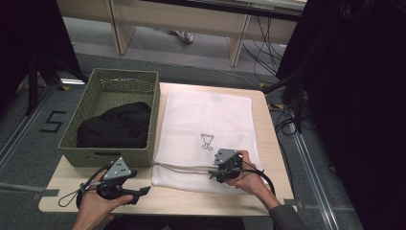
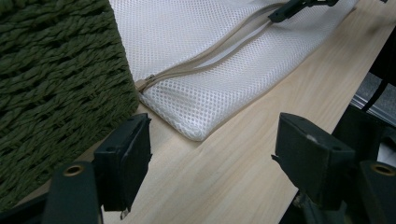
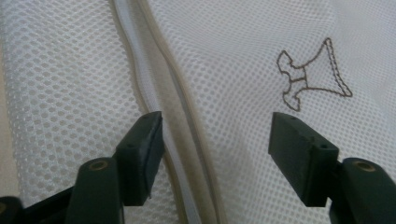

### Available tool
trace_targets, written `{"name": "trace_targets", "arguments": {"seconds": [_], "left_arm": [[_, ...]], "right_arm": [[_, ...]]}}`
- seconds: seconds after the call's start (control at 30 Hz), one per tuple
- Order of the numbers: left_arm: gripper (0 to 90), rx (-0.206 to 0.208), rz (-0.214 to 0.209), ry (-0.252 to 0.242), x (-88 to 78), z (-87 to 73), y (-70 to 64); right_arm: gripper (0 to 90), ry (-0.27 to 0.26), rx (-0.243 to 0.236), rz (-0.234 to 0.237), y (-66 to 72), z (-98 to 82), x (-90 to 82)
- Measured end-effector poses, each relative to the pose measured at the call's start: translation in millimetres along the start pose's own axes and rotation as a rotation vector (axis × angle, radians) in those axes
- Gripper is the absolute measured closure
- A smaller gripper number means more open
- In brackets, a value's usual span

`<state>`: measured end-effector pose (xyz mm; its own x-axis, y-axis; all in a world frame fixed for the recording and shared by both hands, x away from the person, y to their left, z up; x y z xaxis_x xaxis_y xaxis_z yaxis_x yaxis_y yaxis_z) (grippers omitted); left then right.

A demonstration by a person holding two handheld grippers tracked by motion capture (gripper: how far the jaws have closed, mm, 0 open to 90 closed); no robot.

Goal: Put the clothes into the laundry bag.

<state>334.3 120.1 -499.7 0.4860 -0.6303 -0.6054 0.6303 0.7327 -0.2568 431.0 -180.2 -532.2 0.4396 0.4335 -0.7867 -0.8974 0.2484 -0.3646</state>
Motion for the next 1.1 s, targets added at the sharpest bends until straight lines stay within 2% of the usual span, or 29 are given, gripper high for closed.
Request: {"name": "trace_targets", "arguments": {"seconds": [0.03, 0.1, 0.13, 0.17, 0.23, 0.27, 0.3, 0.37, 0.4, 0.43, 0.47, 0.57, 0.6, 0.63, 0.67, 0.7, 0.77, 0.8, 0.87, 0.97, 1.0, 1.07, 1.1], "left_arm": [[26.6, 0.020, -0.004, 0.022, -1.2, -0.7, 1.4], [26.6, 0.026, -0.001, 0.018, -0.2, -0.6, 1.6], [26.6, 0.026, -0.001, 0.018, -0.2, -0.6, 1.6], [26.6, 0.019, 0.005, 0.021, -0.7, -0.9, 0.9], [26.6, 0.019, 0.007, 0.019, -0.3, -0.9, 1.2], [26.6, 0.019, 0.007, 0.019, -0.3, -0.9, 1.2], [26.6, 0.034, -0.002, 0.017, -0.4, -0.2, 2.1], [26.6, 0.034, -0.003, 0.023, -1.1, -0.3, 2.3], [26.6, 0.012, -0.002, -0.002, 0.7, 0.4, 1.0], [26.5, 0.015, 0.003, 0.002, 0.2, 0.1, 1.4], [26.6, 0.029, 0.002, 0.015, -0.8, -0.2, 2.4], [26.6, 0.036, 0.003, 0.020, -1.2, -0.2, 3.1], [26.6, 0.036, 0.003, 0.020, -1.2, -0.2, 3.1], [26.6, 0.028, 0.003, 0.019, -1.4, -0.3, 2.8], [26.6, 0.017, 0.002, 0.011, -1.0, 0.0, 2.3], [26.7, 0.020, 0.002, 0.011, -1.0, 0.1, 2.6], [26.7, 0.011, 0.003, 0.010, -0.6, 0.0, 2.5], [26.7, 0.019, 0.002, 0.015, -1.4, 0.0, 2.9], [26.9, 0.012, 0.006, 0.006, -0.9, 0.6, 2.6], [26.9, 0.024, 0.008, 0.017, -2.6, 1.0, 3.4], [27.0, 0.018, 0.013, 0.002, -2.4, 2.6, 2.4], [27.0, 0.029, 0.015, 0.002, -2.7, 3.6, 2.5], [27.1, 0.042, 0.029, -0.001, -4.4, 7.0, 2.5]], "right_arm": [[38.6, 0.000, -0.013, 0.001, 0.2, 1.1, 1.5], [40.5, 0.017, -0.024, 0.006, 1.1, 2.4, 4.0], [40.5, 0.017, -0.024, 0.006, 1.1, 2.4, 4.0], [43.1, 0.018, -0.050, 0.004, 0.5, 4.0, 7.3], [45.4, 0.029, -0.037, 0.009, 0.4, 4.3, 9.4], [47.6, 0.021, -0.063, -0.004, -2.4, 5.2, 9.8], [48.9, 0.026, -0.056, -0.006, -3.7, 5.0, 10.0], [50.5, 0.036, -0.048, -0.014, -7.9, 2.9, 11.1], [51.7, 0.044, -0.047, -0.008, -8.5, 1.7, 11.0], [52.0, 0.054, -0.037, -0.009, -8.8, 0.4, 11.3], [53.7, 0.057, -0.049, -0.010, -9.8, -0.2, 11.5], [61.0, 0.071, -0.043, -0.004, -9.5, -1.4, 12.6], [61.0, 0.071, -0.043, -0.004, -9.5, -1.4, 12.6], [64.3, 0.070, -0.043, -0.001, -9.7, -1.2, 12.6], [72.3, 0.063, -0.047, -0.001, -11.5, -0.4, 12.5], [75.3, 0.062, -0.070, -0.003, -13.6, 0.0, 11.9], [77.9, 0.063, -0.057, 0.001, -14.5, 1.0, 10.5], [81.3, 0.048, -0.062, -0.010, -20.0, 6.0, 5.3], [82.8, 0.028, -0.051, -0.024, -26.8, 11.7, -0.9], [83.5, 0.020, -0.037, -0.033, -33.8, 16.9, -9.2], [84.4, 0.009, -0.051, -0.059, -43.7, 21.9, -16.7], [84.9, 0.001, -0.044, -0.068, -49.5, 27.1, -23.7], [84.9, -0.007, -0.037, -0.063, -51.9, 29.8, -27.0]]}}
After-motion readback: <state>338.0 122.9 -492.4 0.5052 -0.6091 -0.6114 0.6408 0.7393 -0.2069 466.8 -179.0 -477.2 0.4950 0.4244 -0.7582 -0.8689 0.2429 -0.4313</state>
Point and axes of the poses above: each handheld gripper's, and its own axes: x roughly forward along the jaws, z roughly out of its top, y roughly to its left, the point moved 6 cm from there along x, roughly forward along the jaws, and after that the axes turned 9 degrees about -x, right-handed, at the moved point
